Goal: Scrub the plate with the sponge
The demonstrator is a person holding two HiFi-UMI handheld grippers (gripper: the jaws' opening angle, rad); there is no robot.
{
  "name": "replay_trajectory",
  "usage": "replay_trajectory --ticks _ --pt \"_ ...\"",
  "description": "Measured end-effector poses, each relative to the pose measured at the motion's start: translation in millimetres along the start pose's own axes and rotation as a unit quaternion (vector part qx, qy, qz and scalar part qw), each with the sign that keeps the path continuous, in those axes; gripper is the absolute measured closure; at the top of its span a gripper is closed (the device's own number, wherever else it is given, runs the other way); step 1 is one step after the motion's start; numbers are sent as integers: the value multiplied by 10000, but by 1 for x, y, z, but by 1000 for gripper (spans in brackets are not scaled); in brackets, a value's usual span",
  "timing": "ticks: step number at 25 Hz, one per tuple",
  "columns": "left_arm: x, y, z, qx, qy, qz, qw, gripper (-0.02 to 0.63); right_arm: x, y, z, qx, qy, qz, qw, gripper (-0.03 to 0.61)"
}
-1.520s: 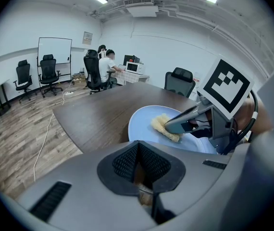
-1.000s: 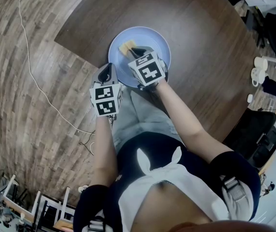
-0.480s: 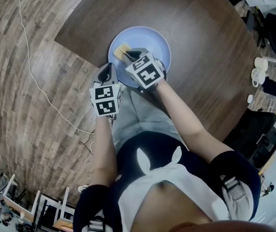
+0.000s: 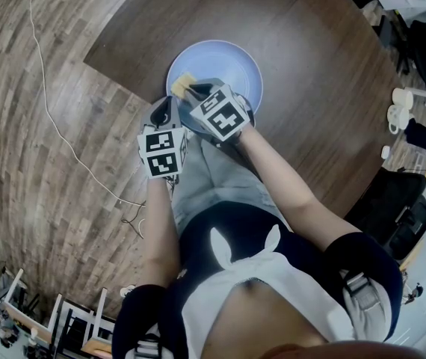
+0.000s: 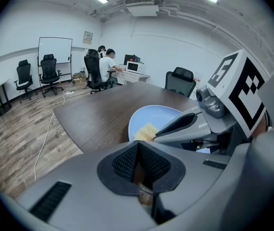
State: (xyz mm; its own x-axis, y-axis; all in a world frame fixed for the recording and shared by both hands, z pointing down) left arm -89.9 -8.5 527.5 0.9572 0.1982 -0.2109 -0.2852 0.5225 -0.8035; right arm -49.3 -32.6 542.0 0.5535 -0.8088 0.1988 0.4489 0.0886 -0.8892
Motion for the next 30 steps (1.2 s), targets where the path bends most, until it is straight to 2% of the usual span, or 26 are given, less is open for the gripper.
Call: replay_trajectory --ticks 16,30 --pt "3 2 0 -101 7 -35 9999 611 -28 4 17 -308 332 -302 9985 554" --pt "2 1 -1 -129 -62 -48 9999 611 -31 6 21 -474 636 -260 9965 553"
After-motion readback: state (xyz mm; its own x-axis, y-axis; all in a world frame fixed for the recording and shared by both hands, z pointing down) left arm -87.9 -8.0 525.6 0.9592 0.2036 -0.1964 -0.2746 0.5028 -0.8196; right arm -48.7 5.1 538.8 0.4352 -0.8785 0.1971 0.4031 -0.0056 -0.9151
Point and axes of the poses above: the fingertips, and each gripper's own axes: y backward along the fingers, x to its right, z out of its underside, the point moved 1 cm from there along y, backward along the fingers, and after that the axes turned 11 degrees about -x, right-handed, at the moved point
